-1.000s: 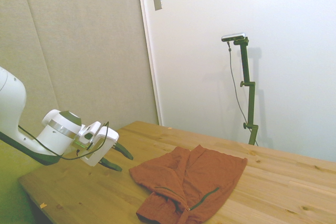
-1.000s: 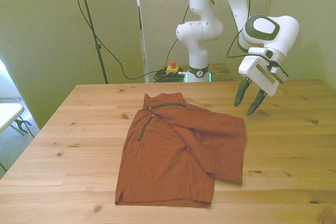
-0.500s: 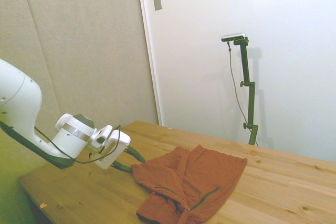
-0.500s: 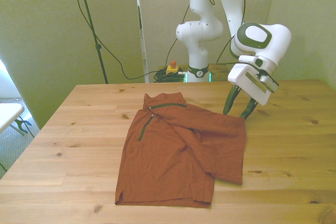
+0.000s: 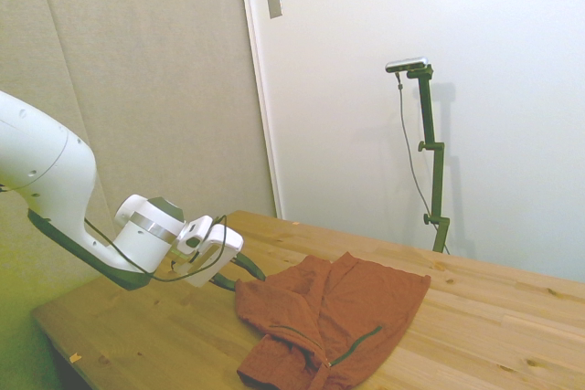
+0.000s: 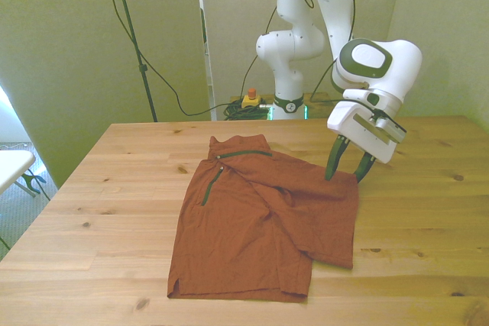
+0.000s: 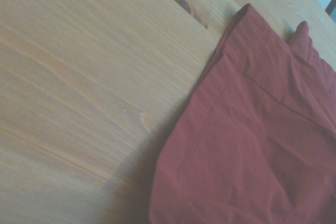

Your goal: Fold the shorts

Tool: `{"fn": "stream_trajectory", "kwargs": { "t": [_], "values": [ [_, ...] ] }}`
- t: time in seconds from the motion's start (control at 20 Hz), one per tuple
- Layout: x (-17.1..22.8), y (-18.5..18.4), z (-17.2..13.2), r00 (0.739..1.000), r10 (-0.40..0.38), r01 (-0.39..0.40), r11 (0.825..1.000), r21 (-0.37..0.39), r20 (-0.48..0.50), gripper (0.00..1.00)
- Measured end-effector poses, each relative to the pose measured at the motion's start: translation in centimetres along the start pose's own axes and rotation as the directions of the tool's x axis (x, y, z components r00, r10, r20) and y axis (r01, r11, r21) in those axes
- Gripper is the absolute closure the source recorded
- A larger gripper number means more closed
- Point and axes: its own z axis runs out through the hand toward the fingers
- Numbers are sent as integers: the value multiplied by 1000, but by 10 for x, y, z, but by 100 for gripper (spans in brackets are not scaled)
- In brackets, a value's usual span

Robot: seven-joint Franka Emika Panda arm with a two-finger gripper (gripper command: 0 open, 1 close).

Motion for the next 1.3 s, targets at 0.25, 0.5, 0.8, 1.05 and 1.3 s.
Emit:
{"fn": "stream_trajectory", "kwargs": {
  "t": [0.25,0.5,0.8,1.05,1.3],
  "values": [
    [-1,0,7,1000,5,-5,1000,-7,4,100],
    [-5,-2,10,1000,-6,6,1000,6,-9,100],
    [-10,-5,12,1000,-12,12,1000,13,-6,100],
    [-7,-7,13,1000,0,0,1000,17,-28,100],
    [52,13,9,991,107,-106,994,12,-80,100]
  ]
}}
